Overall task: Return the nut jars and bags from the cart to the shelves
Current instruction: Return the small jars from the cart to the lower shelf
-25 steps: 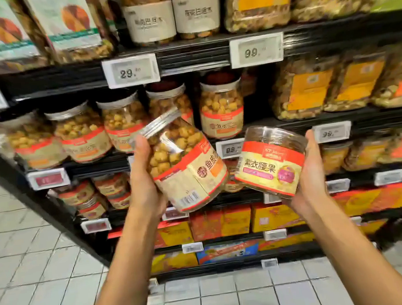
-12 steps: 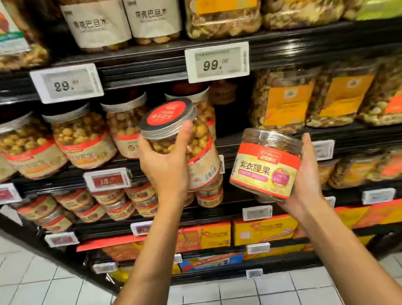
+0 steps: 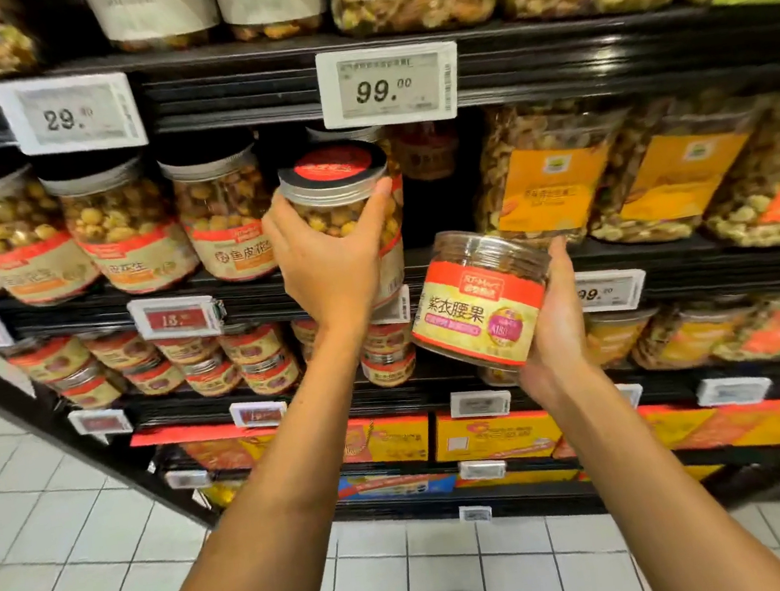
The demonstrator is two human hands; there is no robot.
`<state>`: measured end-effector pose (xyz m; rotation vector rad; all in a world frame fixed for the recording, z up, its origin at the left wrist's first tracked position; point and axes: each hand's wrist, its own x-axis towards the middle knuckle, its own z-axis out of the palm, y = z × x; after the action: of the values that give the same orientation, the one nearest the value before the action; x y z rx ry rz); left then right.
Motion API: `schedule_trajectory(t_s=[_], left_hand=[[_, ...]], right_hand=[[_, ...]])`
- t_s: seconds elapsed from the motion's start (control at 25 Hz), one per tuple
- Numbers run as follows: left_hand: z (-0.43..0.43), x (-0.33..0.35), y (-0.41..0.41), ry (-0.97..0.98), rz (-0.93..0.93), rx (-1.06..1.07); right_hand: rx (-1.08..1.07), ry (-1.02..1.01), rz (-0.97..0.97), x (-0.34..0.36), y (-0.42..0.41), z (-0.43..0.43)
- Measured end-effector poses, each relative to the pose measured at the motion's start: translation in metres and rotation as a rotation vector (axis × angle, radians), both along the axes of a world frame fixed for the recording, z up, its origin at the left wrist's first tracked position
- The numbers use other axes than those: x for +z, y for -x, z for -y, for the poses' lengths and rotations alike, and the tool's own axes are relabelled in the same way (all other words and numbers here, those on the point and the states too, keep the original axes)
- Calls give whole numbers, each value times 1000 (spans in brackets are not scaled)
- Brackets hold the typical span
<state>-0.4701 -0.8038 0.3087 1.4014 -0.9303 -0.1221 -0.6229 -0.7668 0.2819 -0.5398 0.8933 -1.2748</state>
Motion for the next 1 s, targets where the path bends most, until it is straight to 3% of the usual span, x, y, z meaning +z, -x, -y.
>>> schedule_trajectory(t_s=[0.36, 0.52, 0.68, 0.76, 0.92, 1.0], left_hand=[[-15, 4, -18, -96, -83, -217], [-57, -13, -20, -90, -123, -137], [-101, -35, -17, -327, -390, -642], [-115, -45, -32, -324, -504, -771], [-127, -85, -74, -279, -555, -817], [-121, -114, -92, -319, -684, -740]], right_hand=[[-26, -46, -50, -3, -13, -8], [-20, -25, -111, -4, -27, -16], [65, -38, -143, -13, -57, -30], [108, -52, -130, -23, -81, -42], [85, 5, -186, -54, -127, -53], [24, 52, -382, -73, -149, -53]])
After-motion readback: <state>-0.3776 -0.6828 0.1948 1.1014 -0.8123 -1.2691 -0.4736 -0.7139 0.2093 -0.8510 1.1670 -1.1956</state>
